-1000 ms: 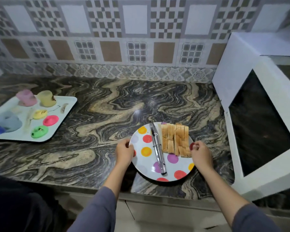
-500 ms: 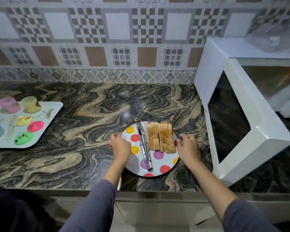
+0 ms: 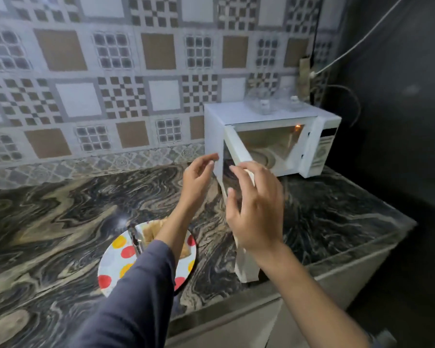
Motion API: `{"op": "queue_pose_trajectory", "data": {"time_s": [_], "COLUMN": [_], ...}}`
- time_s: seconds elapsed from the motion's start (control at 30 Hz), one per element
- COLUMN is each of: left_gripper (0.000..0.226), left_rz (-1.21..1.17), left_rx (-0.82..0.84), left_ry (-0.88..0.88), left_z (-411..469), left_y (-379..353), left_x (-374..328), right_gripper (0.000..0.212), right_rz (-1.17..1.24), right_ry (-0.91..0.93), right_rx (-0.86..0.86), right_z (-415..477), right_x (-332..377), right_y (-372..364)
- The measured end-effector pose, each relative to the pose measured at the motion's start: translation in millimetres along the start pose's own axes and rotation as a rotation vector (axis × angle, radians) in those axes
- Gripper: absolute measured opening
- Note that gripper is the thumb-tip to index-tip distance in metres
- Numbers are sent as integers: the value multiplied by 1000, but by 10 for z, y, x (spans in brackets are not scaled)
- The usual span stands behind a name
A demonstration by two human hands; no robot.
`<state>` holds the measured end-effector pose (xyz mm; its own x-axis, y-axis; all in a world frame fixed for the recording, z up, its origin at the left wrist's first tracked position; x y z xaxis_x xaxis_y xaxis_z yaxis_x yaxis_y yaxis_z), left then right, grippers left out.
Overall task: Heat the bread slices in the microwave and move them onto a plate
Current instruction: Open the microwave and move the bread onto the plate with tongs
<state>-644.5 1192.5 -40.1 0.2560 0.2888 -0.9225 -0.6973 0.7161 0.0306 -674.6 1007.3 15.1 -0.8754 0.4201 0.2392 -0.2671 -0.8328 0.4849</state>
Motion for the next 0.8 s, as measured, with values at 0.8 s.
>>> {"op": "queue_pose_trajectory", "data": {"time_s": [0.8], "left_gripper": [33], "left_rz": [658], "left_rx": [-67], "left_ry": [-544], "left_z": [920], "left_y": [-2629], "left_x": [30], "right_gripper": [39], "right_rz": [265], "right_ry": [-118], "right_rx": [-44], "right_z": [471], "right_x": [-3574], "right_y": [-11]}}
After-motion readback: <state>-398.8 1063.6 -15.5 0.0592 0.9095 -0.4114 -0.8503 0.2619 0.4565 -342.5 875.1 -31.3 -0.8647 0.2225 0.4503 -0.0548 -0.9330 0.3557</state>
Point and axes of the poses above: each hand's wrist, its own z-axis towards the middle knuckle, its own y-axis out of the back of the hand, x = y × z, the point moved 9 cm from there along z, towards the middle knuckle, and after that the axes turned 4 degrees about y, right-handed, at the moved point
